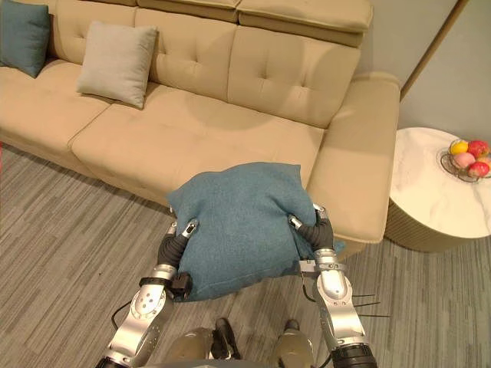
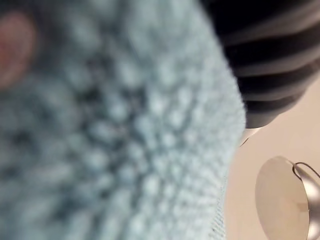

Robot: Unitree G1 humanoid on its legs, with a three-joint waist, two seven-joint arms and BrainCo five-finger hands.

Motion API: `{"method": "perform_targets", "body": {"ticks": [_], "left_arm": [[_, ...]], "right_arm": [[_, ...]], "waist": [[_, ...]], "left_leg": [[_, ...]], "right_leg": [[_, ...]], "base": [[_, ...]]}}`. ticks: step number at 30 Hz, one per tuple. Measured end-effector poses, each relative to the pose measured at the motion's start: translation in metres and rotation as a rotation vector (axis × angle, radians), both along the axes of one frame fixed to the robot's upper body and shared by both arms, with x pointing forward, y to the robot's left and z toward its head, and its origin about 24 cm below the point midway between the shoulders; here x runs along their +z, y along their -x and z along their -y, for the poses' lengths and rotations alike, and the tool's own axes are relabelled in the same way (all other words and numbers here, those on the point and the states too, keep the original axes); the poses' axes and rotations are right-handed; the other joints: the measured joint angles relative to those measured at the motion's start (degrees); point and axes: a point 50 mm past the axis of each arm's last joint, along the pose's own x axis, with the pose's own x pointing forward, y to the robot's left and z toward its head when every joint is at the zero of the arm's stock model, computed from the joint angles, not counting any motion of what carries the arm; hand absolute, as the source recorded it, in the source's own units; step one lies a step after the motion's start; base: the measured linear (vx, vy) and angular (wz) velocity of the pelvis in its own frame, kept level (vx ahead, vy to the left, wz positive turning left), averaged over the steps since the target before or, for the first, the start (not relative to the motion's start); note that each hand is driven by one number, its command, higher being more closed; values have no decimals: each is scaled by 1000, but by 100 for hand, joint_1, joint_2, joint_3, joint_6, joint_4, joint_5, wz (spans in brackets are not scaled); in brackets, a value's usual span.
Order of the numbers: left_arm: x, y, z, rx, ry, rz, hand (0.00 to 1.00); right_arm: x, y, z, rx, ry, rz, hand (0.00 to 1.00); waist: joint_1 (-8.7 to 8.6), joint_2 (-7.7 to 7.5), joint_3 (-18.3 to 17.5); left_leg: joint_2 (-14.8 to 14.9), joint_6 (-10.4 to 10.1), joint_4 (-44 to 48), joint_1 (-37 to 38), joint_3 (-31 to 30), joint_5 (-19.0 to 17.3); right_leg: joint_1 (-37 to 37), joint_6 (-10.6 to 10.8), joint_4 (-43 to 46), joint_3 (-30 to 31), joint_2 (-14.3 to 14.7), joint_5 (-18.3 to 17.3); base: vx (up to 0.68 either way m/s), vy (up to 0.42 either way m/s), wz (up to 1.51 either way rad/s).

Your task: Pick up cushions and gather them together orderly.

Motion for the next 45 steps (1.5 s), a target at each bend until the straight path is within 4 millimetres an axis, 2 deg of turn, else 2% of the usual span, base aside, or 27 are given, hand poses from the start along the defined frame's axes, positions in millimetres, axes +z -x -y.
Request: {"method": "perform_targets", "body": {"ticks": [3, 5, 6, 7, 8, 9, 10, 11, 12, 13, 14, 15, 16, 18, 20, 22, 23, 24, 25, 26, 30, 33, 36, 40, 42, 44, 45], "left_arm": [[0, 0, -1, -2, -5, 1, 100], [0, -2, 0, -5, -7, -2, 100], [-1, -2, 0, -5, -9, -7, 100], [-3, -1, 0, -8, -10, -13, 100], [-4, -1, 1, -13, -11, -17, 100], [-8, 0, 4, -31, -10, -31, 100], [-11, 0, 7, -30, 1, -47, 100], [-14, 0, 7, -30, -1, -59, 100], [-16, 0, 6, -30, -3, -69, 100], [-17, 0, 7, -34, -1, -76, 100], [-19, 1, 8, -40, 3, -82, 100], [-19, 1, 11, -43, 12, -82, 100], [-18, 0, 12, -45, 15, -76, 100], [-16, -2, 12, -47, 17, -68, 100], [-13, -5, 13, -49, 19, -55, 100], [-13, -5, 13, -46, 18, -54, 100], [-14, -4, 12, -43, 17, -57, 100], [-14, -3, 12, -42, 16, -59, 100], [-16, -2, 12, -39, 17, -63, 100], [-18, 1, 11, -33, 13, -77, 100], [-25, 9, 5, -17, -6, -108, 100], [-26, 10, 3, -20, -22, -109, 100], [-26, 10, -1, -22, -54, -105, 100], [-24, 6, -12, 20, -81, -91, 100], [-22, 4, -12, 28, -96, -79, 100], [-15, -4, -12, 34, -108, -46, 100], [-6, -14, -13, 56, -116, -3, 100]], "right_arm": [[0, 0, 1, 6, 7, -1, 100], [0, 0, 3, 8, 16, -2, 100], [-1, 1, 3, 9, 17, -6, 100], [-3, 3, 4, 5, 17, -15, 100], [-5, 6, 5, 1, 16, -25, 100], [-10, 11, 8, -11, 18, -48, 100], [-11, 11, 11, -15, 28, -53, 100], [-10, 11, 12, -13, 34, -54, 100], [-10, 11, 12, -12, 38, -57, 100], [-10, 11, 13, -13, 39, -61, 100], [-9, 13, 13, -20, 37, -58, 100], [-2, 16, 15, -27, 35, -29, 100], [10, 16, 14, -27, 32, 21, 100], [22, 15, 14, -28, 30, 76, 100], [27, 13, 13, -24, 27, 107, 100], [27, 12, 13, -24, 27, 106, 100], [24, 12, 13, -25, 27, 94, 100], [22, 12, 13, -25, 27, 87, 100], [21, 11, 13, -23, 29, 79, 100], [17, 10, 12, -20, 27, 64, 100], [7, 12, 7, -7, 18, 22, 100], [2, 13, 5, -1, 29, 3, 100], [-3, 5, 1, 16, 51, -16, 100], [1, -8, -12, 65, 73, 3, 100], [2, -9, -12, 61, 94, 9, 100], [6, -12, -12, 45, 106, 27, 100], [16, -21, -16, 37, 129, 69, 100]], "waist": [[-51, 14, 9], [-163, 17, 12], [-184, -6, 0], [-191, -56, -28], [-206, -83, -55], [-296, -50, -127], [-306, 146, -146], [-291, 261, -148], [-241, 306, -141], [-149, 310, -137], [-68, 305, -135], [-51, 265, -145], [-47, 214, -145], [-15, 217, -153], [3, 206, -148], [10, 206, -147], [35, 217, -154], [32, 231, -158], [32, 307, -166], [24, 413, -191], [-34, 210, -248], [-28, 183, -273], [-2, 169, -275], [-12, 157, -267], [-32, 151, -261], [-21, 117, -224], [-13, 73, -154]], "left_leg": [[-47, -120, -55, 290, -146, -101], [-130, -221, -227, 589, -253, -164], [-208, -316, -384, 858, -308, -204], [-298, -467, -436, 1089, -378, -289], [-310, -593, -366, 1169, -429, -367], [-225, -824, 0, 1174, -538, -505], [41, -893, 482, 1008, -561, -505], [428, -1226, 1340, 715, -445, -283], [706, -1249, 2008, 529, -306, 72], [1004, -1233, 2676, 321, -267, 306], [1247, -1218, 3084, 224, -267, 259], [1372, -1070, 3189, 108, -171, 172], [1384, -842, 2934, -51, -19, 36], [1349, -735, 2359, -234, -28, -28], [1129, -766, 1178, -326, -509, -10], [1002, -832, 670, -312, -846, 32], [790, -1004, -65, -265, -1411, 178], [716, -1097, -318, -189, -1566, 242], [698, -1191, -711, -96, -1751, 389], [727, -1358, -831, 16, -1814, 969], [328, -979, -888, 277, -907, 952], [128, -885, -1014, 397, -478, 911], [130, -815, -1051, 375, -214, 866], [222, -800, -1173, 275, 109, 855], [243, -796, -1147, 263, 159, 846], [290, -802, -1046, 155, 157, 823], [337, -797, -875, -74, 158, 796]], "right_leg": [[-303, 38, -786, -199, 219, 45], [-353, 43, -1756, -457, 316, 438], [-310, 24, -2493, -587, 421, 888], [-308, -151, -2776, -598, 481, 1234], [-283, -329, -2700, -583, 494, 1345], [-264, -582, -2463, -456, 515, 1933], [-248, -589, -2245, -616, 578, 1717], [-80, -674, -2258, -657, 774, 1524], [135, -739, -2359, -647, 975, 1460], [425, -810, -2544, -588, 1184, 1410], [740, -826, -2769, -564, 1335, 1398], [1038, -836, -3020, -520, 1393, 1394], [1210, -836, -3221, -355, 1390, 1394], [1335, -832, -3369, -139, 1378, 1394], [1527, -726, -3485, 228, 1332, 1338], [1600, -697, -3492, 462, 1310, 1267], [1658, -540, -3479, 853, 1285, 1205], [1658, -452, -3475, 996, 1290, 1195], [1653, -363, -3471, 1207, 1340, 1199], [1615, -201, -3528, 1525, 1439, 1224], [1581, 209, -3829, 2280, 1021, 1451], [1475, 359, -4013, 2439, 818, 1573], [1287, 303, -4112, 2541, 848, 1743], [1015, -6, -4308, 1873, 946, 2078], [987, 1, -4330, 1851, 958, 2092], [957, -15, -4416, 1766, 967, 2159], [844, -132, -4517, 1730, 975, 2221]], "base": [[326, -3, 29], [407, -46, 49], [483, -94, 42], [497, -120, 44], [522, -186, 65], [522, -243, 60], [618, -283, 47], [512, -230, -3], [511, -195, -35], [395, -145, -55], [463, -139, -50], [403, -99, -48], [442, -81, -47], [291, -7, -57], [219, 106, -70], [172, 237, -79], [108, 259, -107], [68, 238, -132], [56, 275, -134], [76, 354, -156], [123, 339, -108], [92, 233, -72], [44, 74, -56], [-1, -18, -59], [-28, -55, -23], [-67, -64, -6], [-141, -90, -5]]}}
